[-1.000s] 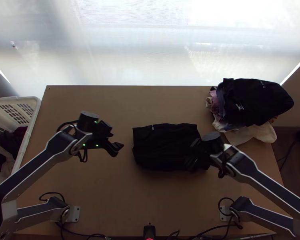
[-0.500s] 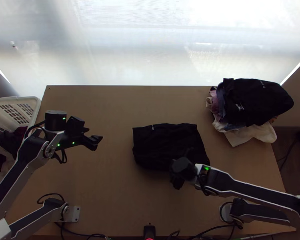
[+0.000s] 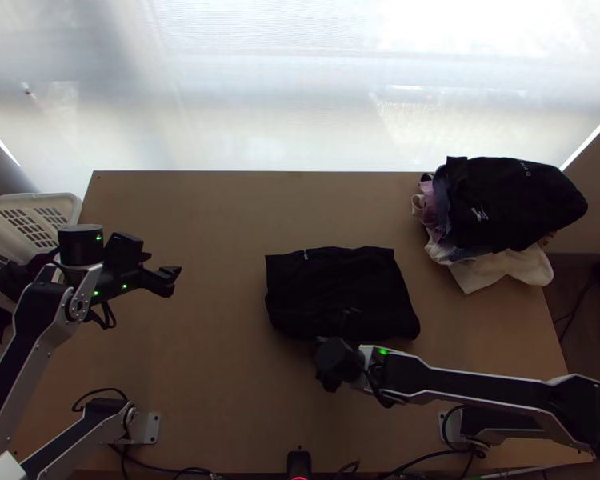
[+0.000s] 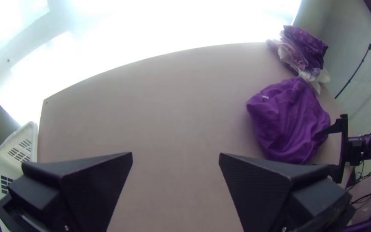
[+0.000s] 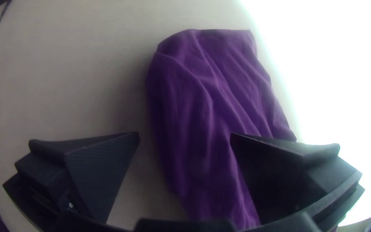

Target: Fold the t-shirt

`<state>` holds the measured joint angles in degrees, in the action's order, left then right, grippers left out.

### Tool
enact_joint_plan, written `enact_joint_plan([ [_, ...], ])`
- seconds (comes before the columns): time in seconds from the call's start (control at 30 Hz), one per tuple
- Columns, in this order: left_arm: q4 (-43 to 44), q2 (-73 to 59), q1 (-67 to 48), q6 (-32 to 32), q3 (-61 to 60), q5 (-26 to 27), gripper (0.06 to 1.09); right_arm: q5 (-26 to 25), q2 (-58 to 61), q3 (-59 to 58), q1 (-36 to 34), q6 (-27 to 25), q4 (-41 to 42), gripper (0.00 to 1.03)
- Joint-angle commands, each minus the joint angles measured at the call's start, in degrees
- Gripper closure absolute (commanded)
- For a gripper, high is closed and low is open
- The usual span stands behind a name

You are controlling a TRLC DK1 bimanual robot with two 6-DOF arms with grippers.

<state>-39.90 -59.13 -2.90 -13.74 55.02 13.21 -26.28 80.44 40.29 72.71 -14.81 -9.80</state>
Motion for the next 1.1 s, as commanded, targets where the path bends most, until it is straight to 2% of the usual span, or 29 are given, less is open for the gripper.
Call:
enact_joint_plan([
  [0.0,0.88,2.53,6.76,-3.84,-1.06,-0.20,0.11,-3.78,6.39,0.58,2.35,-1.98,5.85,0.05],
  [0.17,1.76,4.29,12.04,-6.13,-3.17,0.85,0.11,-5.18,9.99,0.93,2.53,-2.42,9.28,0.05],
  [0.27,3.51,5.96,13.27,-6.39,-4.75,1.29,0.11,-8.17,11.05,0.49,2.97,-3.30,11.38,0.05],
  [0.47,6.94,7.37,16.34,-6.13,-7.56,2.70,0.11,-14.94,15.27,-0.39,2.97,-11.03,20.17,0.05],
  [0.67,9.23,8.95,19.33,-6.39,-11.52,3.93,0.11,-16.96,19.05,0.75,3.23,-17.01,25.62,0.05],
  [1.0,9.05,11.76,22.14,-6.83,-14.07,5.07,0.11,-19.16,25.73,5.59,2.88,-21.93,28.61,0.05],
  [1.07,9.14,11.85,22.32,-6.83,-14.24,5.07,0.11,-20.30,27.22,5.76,2.88,-24.74,31.60,0.05],
])
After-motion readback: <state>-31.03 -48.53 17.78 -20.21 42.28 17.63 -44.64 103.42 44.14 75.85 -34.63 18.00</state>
